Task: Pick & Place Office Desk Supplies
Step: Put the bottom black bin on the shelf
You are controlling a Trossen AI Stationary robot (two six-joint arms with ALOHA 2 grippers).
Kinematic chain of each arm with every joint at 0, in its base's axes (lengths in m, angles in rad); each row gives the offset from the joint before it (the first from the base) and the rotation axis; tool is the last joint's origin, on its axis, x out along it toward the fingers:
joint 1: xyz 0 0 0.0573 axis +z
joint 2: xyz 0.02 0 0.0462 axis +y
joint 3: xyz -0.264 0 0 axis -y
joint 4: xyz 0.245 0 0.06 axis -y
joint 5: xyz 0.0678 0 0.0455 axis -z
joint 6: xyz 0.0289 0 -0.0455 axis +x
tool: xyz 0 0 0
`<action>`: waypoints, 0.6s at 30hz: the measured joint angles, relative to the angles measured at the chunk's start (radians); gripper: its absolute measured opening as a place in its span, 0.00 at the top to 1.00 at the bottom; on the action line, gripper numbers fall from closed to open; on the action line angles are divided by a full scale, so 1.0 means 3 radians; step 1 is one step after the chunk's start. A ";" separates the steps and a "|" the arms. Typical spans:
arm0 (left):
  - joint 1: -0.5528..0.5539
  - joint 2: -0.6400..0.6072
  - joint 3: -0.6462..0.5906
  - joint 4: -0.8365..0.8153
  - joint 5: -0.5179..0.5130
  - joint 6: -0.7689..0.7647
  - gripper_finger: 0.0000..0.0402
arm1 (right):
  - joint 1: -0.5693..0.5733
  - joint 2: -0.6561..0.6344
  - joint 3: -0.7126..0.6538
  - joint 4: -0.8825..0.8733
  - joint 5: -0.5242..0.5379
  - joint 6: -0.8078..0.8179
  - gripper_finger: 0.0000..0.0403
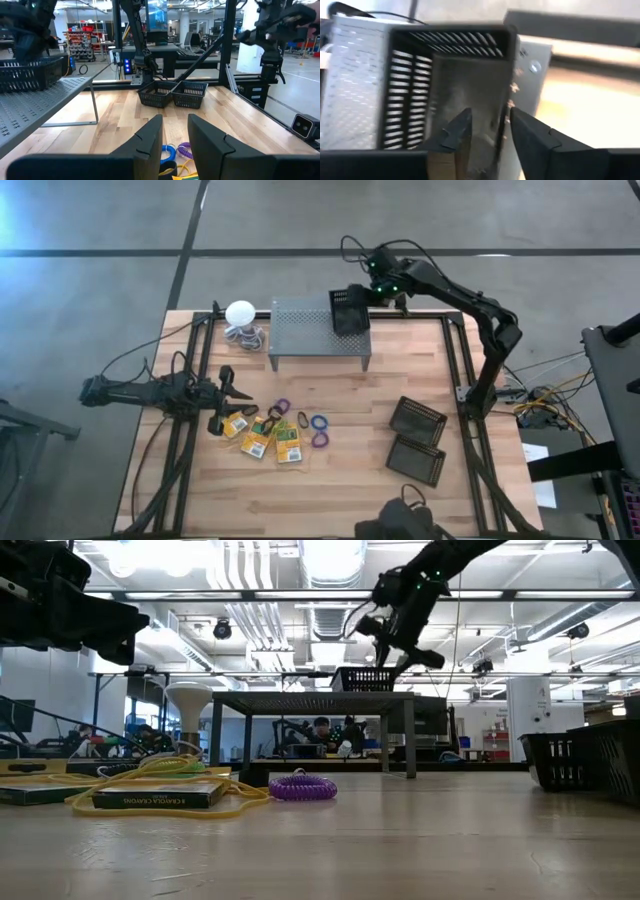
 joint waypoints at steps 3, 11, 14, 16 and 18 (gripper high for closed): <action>-0.0001 0.0000 0.0000 0.0000 0.0000 0.0001 0.76 | 0.0014 -0.0071 0.0146 0.0008 0.0083 -0.0276 0.61; -0.0001 0.0000 0.0000 0.0000 0.0000 0.0001 0.76 | 0.0472 -0.0569 0.0253 0.0045 0.0365 -0.1030 0.56; 0.0000 0.0000 0.0001 0.0000 0.0000 0.0000 0.76 | 0.0911 -0.0785 0.0191 0.0013 0.0770 -0.1253 0.57; 0.0000 0.0000 0.0000 -0.0001 0.0000 0.0001 0.76 | 0.1271 -0.0893 0.0155 -0.0055 0.1090 -0.1351 0.58; 0.0000 0.0000 0.0000 0.0000 0.0000 0.0001 0.76 | 0.1655 -0.0968 0.0106 -0.0188 0.1358 -0.1365 0.58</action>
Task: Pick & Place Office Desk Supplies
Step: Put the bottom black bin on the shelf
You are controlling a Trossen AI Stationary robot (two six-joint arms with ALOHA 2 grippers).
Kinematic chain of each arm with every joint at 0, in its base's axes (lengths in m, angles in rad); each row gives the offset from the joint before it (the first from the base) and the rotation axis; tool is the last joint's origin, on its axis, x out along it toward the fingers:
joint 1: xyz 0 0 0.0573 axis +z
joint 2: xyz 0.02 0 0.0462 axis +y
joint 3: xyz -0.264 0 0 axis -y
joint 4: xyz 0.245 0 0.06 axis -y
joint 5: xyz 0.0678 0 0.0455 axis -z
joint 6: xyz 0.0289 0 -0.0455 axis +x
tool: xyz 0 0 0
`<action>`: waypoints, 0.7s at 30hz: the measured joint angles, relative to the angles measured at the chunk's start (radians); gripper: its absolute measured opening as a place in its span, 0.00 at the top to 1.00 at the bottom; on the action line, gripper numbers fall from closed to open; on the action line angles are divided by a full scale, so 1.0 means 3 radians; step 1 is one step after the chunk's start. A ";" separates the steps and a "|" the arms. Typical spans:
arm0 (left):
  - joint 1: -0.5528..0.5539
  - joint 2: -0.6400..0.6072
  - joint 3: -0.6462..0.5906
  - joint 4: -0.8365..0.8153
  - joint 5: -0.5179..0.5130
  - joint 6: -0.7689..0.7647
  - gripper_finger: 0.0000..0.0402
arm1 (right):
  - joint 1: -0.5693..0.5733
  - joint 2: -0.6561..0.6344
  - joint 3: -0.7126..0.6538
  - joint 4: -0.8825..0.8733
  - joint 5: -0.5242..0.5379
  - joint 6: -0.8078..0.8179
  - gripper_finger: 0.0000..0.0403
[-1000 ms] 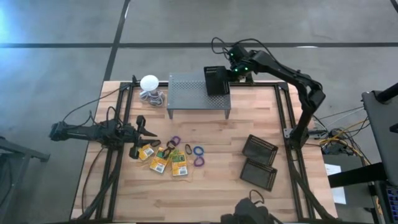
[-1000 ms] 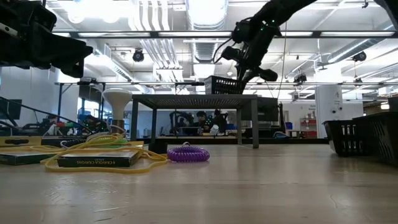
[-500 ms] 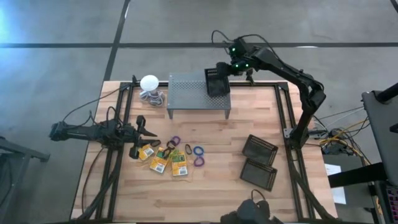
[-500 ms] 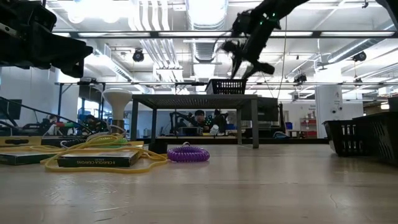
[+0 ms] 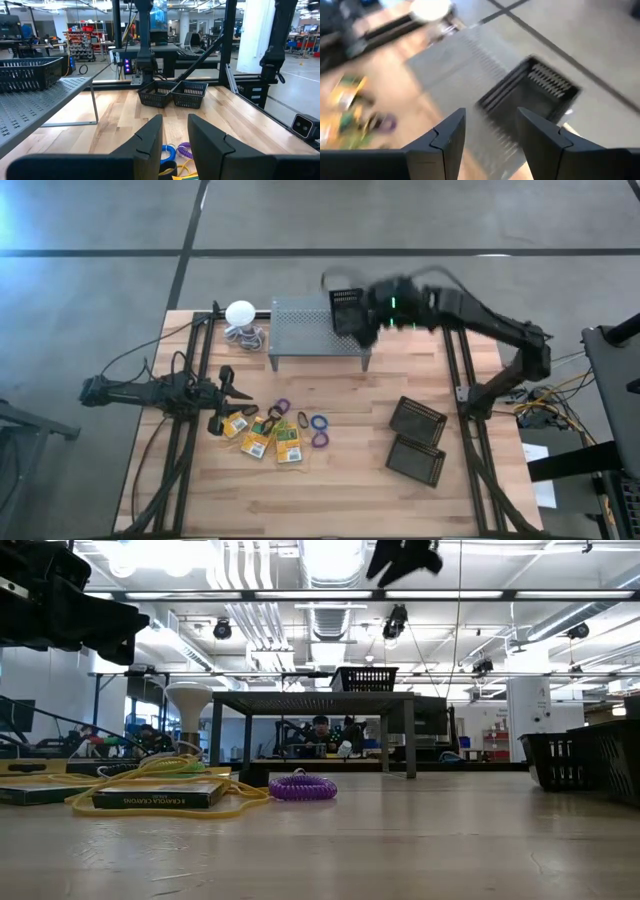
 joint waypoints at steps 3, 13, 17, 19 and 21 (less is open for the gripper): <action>-0.0001 0.0000 0.0001 0.0000 0.0000 0.0000 0.76 | 0.0555 -0.0067 -0.0104 -0.0211 0.0185 0.0127 0.58; -0.0001 0.0000 0.0001 0.0000 0.0000 0.0000 0.76 | 0.1884 -0.0087 -0.0730 -0.0895 -0.0030 0.1107 0.58; -0.0001 0.0000 0.0001 0.0000 0.0000 0.0000 0.76 | 0.2051 -0.0099 -0.1157 -0.0881 -0.0467 0.1573 0.58; -0.0001 0.0000 0.0001 0.0000 0.0000 0.0000 0.76 | 0.2089 -0.0100 -0.1385 -0.0851 -0.0606 0.1750 0.58; -0.0001 0.0000 0.0000 0.0000 0.0000 -0.0001 0.76 | 0.2111 -0.0100 -0.1614 -0.0763 -0.0856 0.1815 0.58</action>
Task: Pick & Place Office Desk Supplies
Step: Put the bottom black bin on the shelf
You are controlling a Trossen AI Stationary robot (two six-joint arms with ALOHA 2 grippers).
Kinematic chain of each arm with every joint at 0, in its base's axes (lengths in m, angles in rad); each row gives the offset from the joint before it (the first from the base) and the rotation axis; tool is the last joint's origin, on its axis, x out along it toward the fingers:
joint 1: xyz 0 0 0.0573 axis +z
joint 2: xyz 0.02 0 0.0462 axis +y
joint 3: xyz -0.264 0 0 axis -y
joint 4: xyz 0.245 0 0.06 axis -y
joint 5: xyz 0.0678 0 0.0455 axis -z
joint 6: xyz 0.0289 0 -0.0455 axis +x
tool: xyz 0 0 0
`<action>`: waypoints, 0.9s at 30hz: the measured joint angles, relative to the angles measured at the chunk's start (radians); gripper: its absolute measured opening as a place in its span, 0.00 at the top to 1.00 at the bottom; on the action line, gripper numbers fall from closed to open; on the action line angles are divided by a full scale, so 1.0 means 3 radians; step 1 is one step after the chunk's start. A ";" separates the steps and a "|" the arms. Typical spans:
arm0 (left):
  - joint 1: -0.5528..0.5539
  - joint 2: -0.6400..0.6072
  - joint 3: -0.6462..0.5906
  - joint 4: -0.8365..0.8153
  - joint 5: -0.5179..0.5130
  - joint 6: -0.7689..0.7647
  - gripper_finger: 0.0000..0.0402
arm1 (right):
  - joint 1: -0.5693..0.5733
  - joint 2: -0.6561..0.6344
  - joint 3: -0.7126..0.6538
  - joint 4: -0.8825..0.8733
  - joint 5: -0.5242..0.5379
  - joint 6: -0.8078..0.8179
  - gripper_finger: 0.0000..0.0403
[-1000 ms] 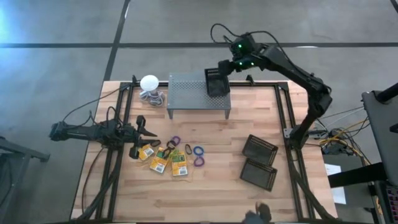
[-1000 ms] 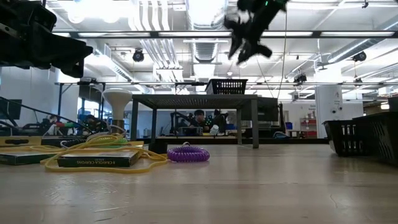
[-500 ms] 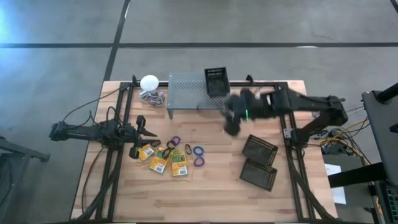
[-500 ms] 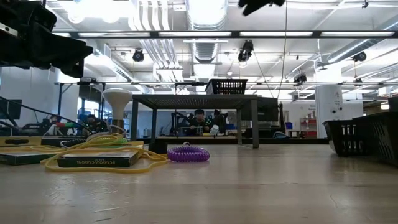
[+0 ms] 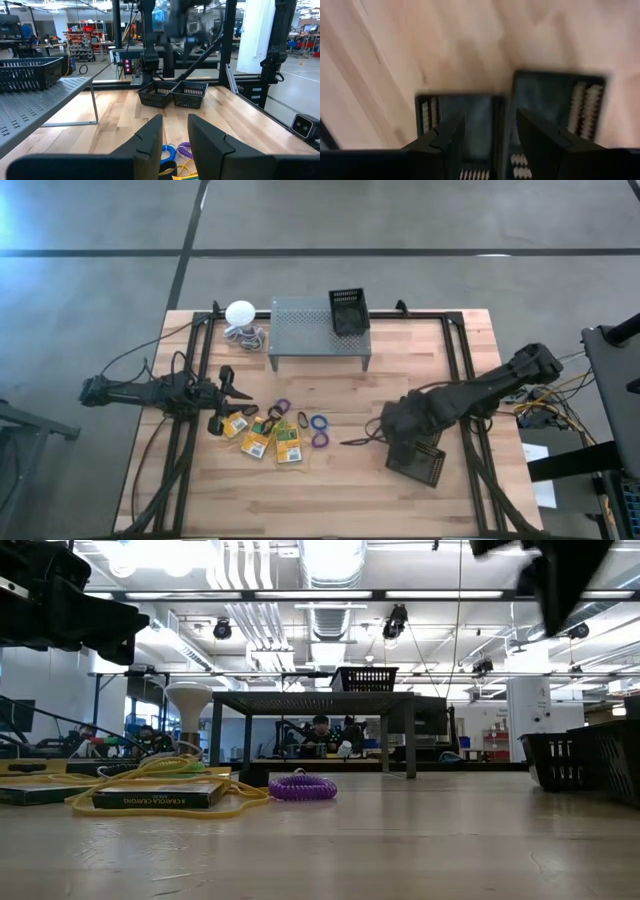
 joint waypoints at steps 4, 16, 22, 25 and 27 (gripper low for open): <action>0.0001 0.0000 0.0000 0.0000 0.0000 0.0001 0.76 | 0.0004 -0.0004 -0.0396 0.0492 -0.0426 0.0021 0.58; 0.0001 0.0001 0.0001 0.0000 0.0000 0.0001 0.76 | 0.0173 0.0019 -0.0883 0.1438 -0.1076 0.0151 0.51; 0.0000 0.0001 0.0000 0.0000 0.0000 0.0001 0.76 | 0.0282 0.0020 -0.1040 0.1959 -0.1065 0.0250 0.43; 0.0000 0.0001 0.0000 0.0000 0.0000 0.0001 0.76 | 0.0328 0.0020 -0.1076 0.1987 -0.0901 0.0344 0.41; 0.0001 0.0001 0.0000 -0.0001 0.0000 0.0001 0.76 | 0.0380 0.0020 -0.1076 0.1993 -0.0707 0.0371 0.42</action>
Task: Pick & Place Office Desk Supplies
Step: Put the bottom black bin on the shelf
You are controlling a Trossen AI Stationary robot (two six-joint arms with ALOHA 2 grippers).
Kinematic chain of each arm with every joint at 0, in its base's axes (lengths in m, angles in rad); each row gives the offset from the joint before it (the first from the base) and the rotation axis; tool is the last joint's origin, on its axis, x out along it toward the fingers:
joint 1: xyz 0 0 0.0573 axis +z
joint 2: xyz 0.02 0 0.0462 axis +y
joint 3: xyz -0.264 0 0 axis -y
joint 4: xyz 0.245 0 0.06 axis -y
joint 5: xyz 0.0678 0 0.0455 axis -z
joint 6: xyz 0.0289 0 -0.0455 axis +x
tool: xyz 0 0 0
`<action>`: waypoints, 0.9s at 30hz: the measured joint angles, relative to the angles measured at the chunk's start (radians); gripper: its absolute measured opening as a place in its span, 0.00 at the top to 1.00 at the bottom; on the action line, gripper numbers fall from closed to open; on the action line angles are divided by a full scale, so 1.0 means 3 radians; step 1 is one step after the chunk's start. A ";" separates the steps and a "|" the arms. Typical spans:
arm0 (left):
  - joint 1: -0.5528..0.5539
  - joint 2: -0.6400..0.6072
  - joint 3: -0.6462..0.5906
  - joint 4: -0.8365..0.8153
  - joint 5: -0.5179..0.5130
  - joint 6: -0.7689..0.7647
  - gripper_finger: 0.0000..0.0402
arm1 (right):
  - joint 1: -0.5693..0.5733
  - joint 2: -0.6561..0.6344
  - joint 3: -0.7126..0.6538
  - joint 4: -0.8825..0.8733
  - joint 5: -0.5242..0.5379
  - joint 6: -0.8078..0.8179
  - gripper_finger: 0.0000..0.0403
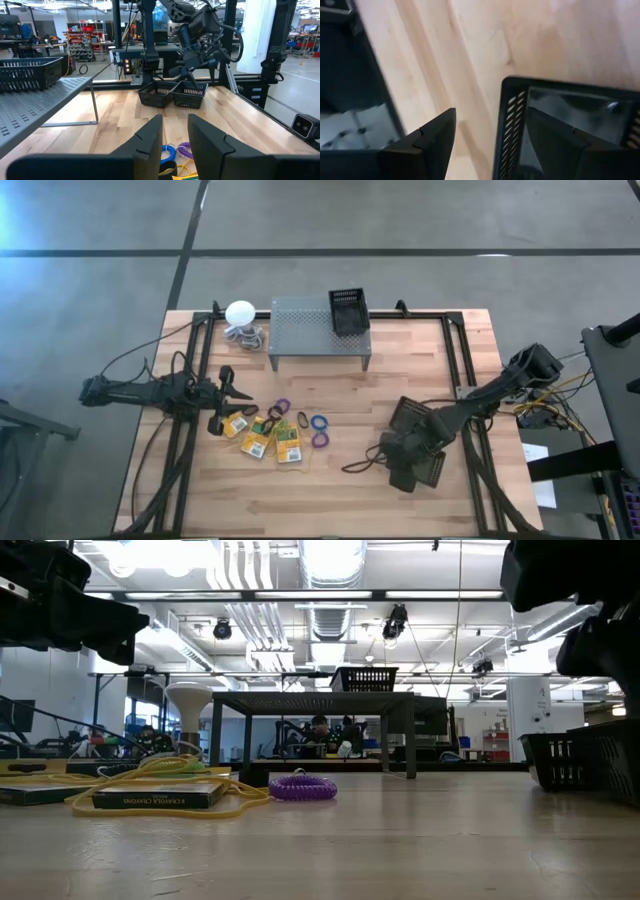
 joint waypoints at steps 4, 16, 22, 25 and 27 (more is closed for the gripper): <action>-0.0001 0.0000 0.0000 0.0001 0.0000 0.0001 0.76 | 0.0083 0.0000 0.0022 0.0021 0.0176 0.0015 0.45; 0.0000 -0.0001 0.0000 0.0001 0.0000 0.0000 0.76 | 0.0278 0.0552 0.0254 -0.0200 0.0566 0.0099 0.47; 0.0001 0.0001 0.0001 0.0000 0.0000 0.0000 0.76 | 0.0293 0.0931 0.0615 -0.0614 0.0700 0.0020 0.58; -0.0001 0.0000 0.0001 0.0001 0.0000 0.0000 0.76 | 0.0291 0.1088 0.0772 -0.0812 0.0708 -0.0037 0.70; -0.0001 -0.0001 0.0001 0.0001 0.0001 0.0001 0.76 | 0.0287 0.1160 0.0859 -0.0839 0.0690 -0.0085 0.79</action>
